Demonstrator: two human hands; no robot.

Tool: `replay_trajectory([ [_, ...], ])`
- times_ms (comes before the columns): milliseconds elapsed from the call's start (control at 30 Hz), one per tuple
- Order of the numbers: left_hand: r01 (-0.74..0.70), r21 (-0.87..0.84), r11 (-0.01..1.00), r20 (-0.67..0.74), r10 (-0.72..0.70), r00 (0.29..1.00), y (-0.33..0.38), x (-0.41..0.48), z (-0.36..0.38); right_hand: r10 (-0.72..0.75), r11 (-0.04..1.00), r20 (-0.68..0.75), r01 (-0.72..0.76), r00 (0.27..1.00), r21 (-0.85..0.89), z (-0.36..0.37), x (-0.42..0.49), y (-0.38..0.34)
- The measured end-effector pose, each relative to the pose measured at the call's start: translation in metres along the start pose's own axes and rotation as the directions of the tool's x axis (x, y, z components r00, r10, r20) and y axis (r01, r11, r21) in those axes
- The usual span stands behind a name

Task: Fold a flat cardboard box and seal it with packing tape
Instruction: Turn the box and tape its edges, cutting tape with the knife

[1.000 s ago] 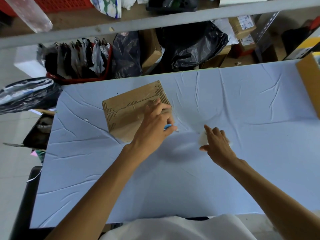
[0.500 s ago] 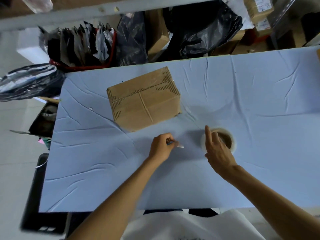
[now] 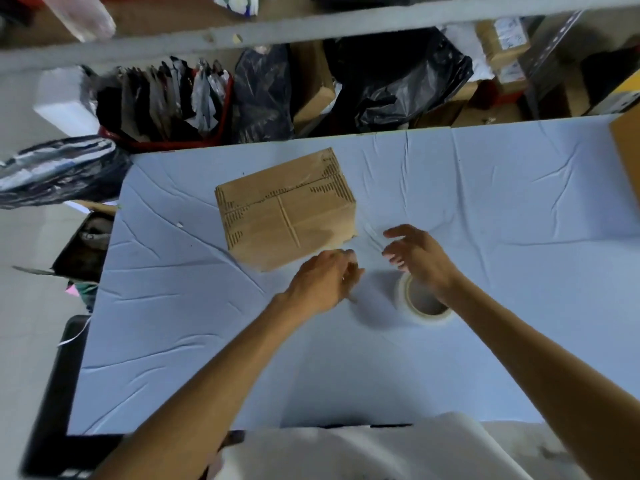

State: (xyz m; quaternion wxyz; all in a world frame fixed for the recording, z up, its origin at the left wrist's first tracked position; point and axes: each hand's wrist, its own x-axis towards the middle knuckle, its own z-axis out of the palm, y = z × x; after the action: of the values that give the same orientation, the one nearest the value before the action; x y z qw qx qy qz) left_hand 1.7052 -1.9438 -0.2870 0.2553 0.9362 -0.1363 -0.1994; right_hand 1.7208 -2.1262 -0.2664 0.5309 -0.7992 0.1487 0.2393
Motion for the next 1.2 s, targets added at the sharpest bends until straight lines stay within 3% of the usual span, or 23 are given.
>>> replay_trajectory([
  [67,-0.064,-0.112,0.992,-0.059,0.058,0.997,0.012,0.000,-0.042,0.109,0.941,0.061,-0.123,0.992,0.315,-0.004,0.009,-0.026],
  [133,-0.158,-0.219,0.963,-0.290,0.091,0.953,0.020,0.004,-0.076,0.151,0.884,0.101,-0.180,0.983,0.432,-0.005,0.014,-0.041],
  [200,-0.212,-0.200,0.957,-0.436,0.106,0.894,0.020,0.016,-0.094,0.167,0.825,0.183,-0.240,0.969,0.512,-0.003,0.018,-0.044],
  [367,-0.120,-0.120,0.986,-0.202,0.094,0.975,0.010,0.045,-0.088,0.158,0.705,0.273,-0.302,0.949,0.642,0.007,0.021,-0.029],
  [533,-0.131,-0.072,0.989,-0.222,0.112,0.969,0.002,0.048,-0.077,0.136,0.606,0.267,-0.293,0.954,0.740,0.009,0.024,-0.019],
  [767,-0.125,-0.035,0.992,-0.206,0.115,0.972,0.004,0.050,-0.079,0.113,0.688,0.206,-0.227,0.972,0.690,0.016,0.027,-0.018],
  [967,-0.114,-0.011,0.993,-0.231,0.108,0.967,0.005,0.050,-0.077,0.068,0.763,-0.012,-0.045,0.998,0.645,0.021,0.028,-0.020],
  [1200,-0.097,0.071,0.993,-0.329,0.115,0.937,0.005,0.052,-0.067,0.031,0.737,-0.053,0.013,0.998,0.676,0.027,0.029,-0.008],
])
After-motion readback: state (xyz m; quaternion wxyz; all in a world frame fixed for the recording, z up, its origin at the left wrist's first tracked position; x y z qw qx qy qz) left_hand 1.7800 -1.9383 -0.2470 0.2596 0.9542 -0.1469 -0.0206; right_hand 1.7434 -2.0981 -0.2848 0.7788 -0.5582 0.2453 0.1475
